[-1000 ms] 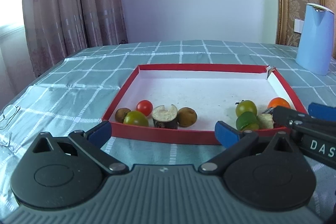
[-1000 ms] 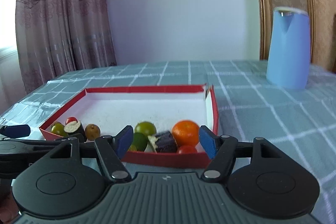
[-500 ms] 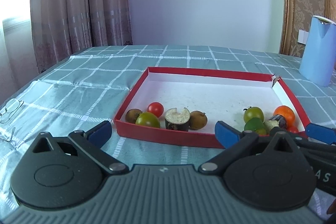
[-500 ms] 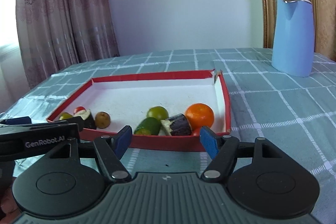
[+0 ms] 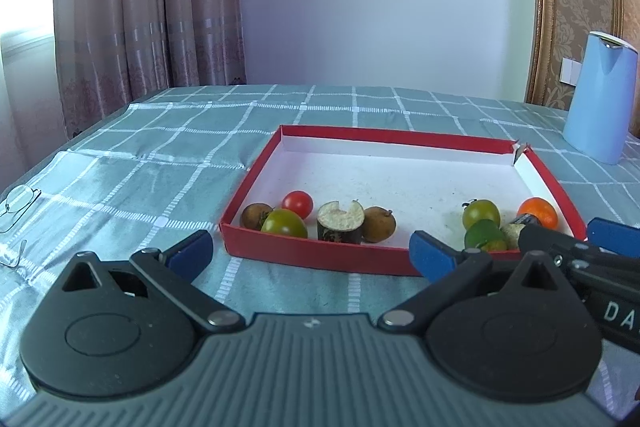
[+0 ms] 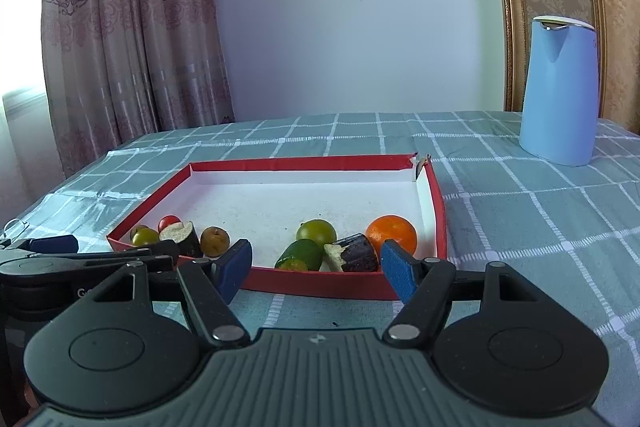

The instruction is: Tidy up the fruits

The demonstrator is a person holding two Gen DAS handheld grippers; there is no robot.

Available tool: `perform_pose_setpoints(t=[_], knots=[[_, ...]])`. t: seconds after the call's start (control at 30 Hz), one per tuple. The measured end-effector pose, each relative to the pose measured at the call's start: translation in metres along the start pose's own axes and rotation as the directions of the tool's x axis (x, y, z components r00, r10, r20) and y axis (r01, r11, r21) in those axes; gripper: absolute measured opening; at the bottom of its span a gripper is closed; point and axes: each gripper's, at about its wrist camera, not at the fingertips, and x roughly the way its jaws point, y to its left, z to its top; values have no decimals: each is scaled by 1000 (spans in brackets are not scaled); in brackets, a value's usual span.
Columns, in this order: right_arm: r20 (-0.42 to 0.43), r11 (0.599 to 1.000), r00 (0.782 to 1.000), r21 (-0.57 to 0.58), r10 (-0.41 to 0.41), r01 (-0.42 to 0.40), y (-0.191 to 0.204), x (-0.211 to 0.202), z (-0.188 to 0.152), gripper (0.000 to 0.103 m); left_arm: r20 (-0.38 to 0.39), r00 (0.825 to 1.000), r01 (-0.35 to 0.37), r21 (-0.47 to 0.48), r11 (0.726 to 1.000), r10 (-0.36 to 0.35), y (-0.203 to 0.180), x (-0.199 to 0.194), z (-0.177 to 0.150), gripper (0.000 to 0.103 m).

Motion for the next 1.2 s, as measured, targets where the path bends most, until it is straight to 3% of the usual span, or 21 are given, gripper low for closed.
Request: perform_pose_setpoints(t=[1.2], knots=[[-7, 1000, 1000, 6, 4, -4, 0, -4, -3, 71, -6, 1000, -11, 6, 1000, 11, 2, -1, -5, 103]])
